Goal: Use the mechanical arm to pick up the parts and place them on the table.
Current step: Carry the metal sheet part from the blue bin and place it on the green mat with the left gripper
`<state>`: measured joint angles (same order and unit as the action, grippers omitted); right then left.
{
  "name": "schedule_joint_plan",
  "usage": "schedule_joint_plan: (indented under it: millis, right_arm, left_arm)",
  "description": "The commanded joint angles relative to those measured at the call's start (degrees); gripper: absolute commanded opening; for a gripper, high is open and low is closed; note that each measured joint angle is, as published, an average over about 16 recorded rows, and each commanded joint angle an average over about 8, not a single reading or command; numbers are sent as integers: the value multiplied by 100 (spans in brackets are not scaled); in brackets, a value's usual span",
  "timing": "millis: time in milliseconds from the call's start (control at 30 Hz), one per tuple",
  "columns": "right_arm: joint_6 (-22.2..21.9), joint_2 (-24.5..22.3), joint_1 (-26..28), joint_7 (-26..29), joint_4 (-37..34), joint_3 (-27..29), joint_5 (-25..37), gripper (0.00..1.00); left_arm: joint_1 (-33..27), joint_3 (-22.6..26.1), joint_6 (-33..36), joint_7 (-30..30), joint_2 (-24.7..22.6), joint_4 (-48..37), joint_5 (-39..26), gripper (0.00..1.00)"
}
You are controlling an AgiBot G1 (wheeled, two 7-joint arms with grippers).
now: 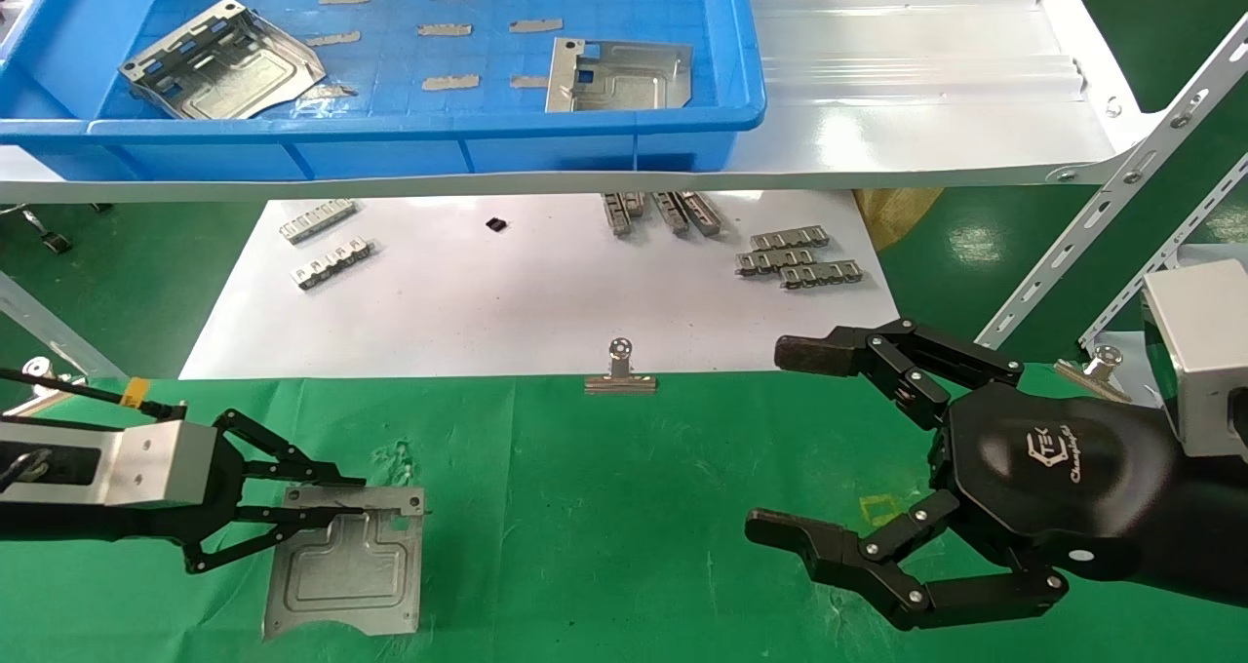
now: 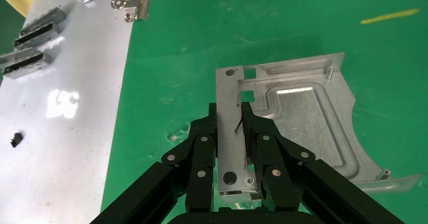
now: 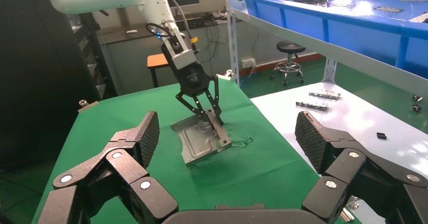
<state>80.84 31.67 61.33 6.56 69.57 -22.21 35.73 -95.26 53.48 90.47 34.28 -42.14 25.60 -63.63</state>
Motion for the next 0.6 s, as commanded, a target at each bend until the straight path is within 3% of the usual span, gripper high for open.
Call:
schedule_joint_plan:
  millis: [33, 233, 300, 600]
  right_arm:
    - [0, 0, 0, 0, 0, 0, 0, 100]
    - [0, 0, 0, 0, 0, 0, 0, 100]
    - [0, 0, 0, 0, 0, 0, 0, 100]
    - [0, 0, 0, 0, 0, 0, 0, 100]
  left_arm:
    - [-50, 83, 9, 156, -73, -207, -49, 7]
    - [-187, 231, -42, 458, -262, -680, -120, 82]
    - [-243, 261, -65, 531, -324, -842, -142, 100]
    - [-420, 348, -3, 824, -515, -1332, -163, 100]
